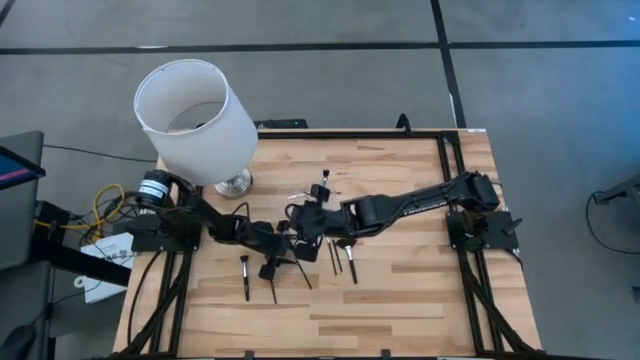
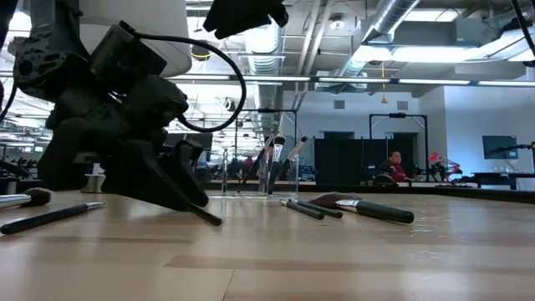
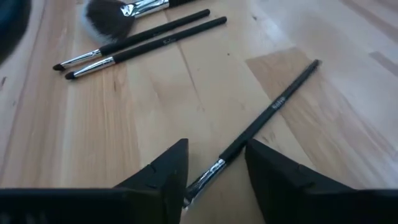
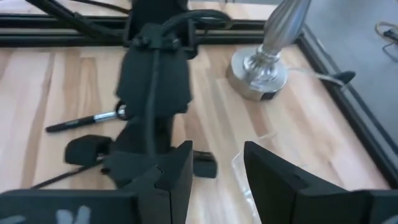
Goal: Put items in baskets/containers
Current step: Put the white and black eyeshadow brush into the transparent organizer
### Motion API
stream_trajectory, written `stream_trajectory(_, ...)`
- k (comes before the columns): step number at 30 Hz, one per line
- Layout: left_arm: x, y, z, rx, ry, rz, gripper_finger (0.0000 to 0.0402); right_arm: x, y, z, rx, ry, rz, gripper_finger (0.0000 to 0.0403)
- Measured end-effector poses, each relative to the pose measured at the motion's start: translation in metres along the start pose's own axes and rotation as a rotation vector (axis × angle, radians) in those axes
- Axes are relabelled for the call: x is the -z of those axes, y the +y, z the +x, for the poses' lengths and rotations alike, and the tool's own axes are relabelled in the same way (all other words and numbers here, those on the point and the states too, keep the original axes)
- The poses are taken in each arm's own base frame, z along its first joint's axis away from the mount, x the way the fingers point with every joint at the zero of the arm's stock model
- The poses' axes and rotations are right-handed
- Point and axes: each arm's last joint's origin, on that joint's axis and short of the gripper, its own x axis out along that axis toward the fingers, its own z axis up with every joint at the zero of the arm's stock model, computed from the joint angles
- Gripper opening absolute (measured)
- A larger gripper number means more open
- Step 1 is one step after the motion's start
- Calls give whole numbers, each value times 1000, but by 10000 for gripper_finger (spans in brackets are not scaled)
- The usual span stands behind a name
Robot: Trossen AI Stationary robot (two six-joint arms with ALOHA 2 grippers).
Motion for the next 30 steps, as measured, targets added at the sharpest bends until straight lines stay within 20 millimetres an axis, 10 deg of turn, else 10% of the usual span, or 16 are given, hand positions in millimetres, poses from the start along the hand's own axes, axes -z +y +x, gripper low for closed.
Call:
stream_trajectory(8,3,2,1,64,6,-35,20,1,25,-59,-70,21,-20,124)
stream_trajectory(13,3,1,0,68,3,-66,17,12,34,-97,36,-8,-68,119)
stream_trajectory(23,-13,-5,-12,80,-49,-46,13,111,55,-2,-116,-6,188,119)
stream_trajectory(30,-24,-4,-18,74,-89,-42,13,143,51,60,-204,70,306,118)
